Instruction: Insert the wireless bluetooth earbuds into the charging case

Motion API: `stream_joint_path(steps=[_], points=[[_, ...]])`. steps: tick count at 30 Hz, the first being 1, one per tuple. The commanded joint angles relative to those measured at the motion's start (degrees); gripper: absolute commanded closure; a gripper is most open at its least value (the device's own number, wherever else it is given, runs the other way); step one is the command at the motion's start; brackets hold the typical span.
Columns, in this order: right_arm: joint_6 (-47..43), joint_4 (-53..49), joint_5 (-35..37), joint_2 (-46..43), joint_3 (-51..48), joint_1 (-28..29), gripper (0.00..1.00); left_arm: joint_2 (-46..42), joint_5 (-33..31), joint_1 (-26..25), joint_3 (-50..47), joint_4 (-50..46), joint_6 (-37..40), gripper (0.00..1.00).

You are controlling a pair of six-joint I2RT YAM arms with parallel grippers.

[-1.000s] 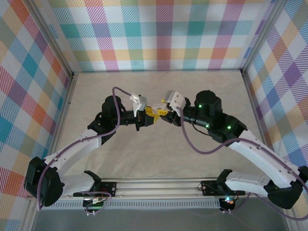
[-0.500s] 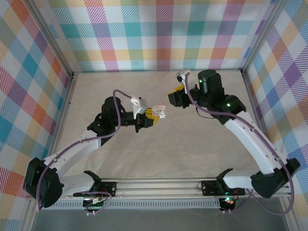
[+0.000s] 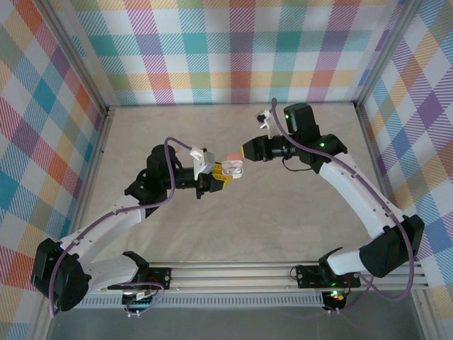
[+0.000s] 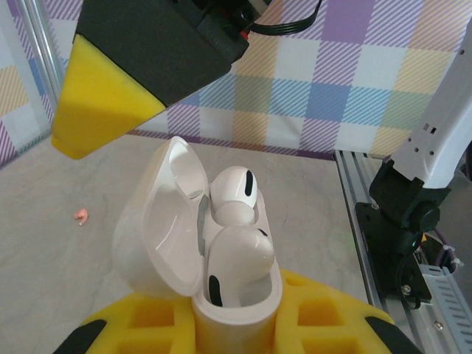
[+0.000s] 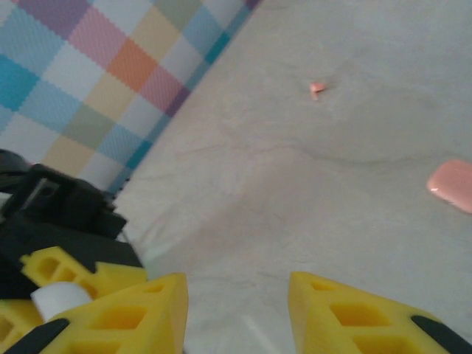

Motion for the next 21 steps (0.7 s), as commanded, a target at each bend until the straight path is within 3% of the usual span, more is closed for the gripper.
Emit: stream_joint_path(steps=[1, 21], points=[[2.0, 3.8, -8.1, 0.3, -1.2, 0.3, 0.60, 1.1, 1.8, -0.5, 1.9, 0.5, 1.0, 1.00], [-1.1, 7.1, -14.0, -3.4, -4.5, 0.6, 0.60, 3.8, 0.8, -0.5, 3.5, 0.5, -1.7, 1.00]])
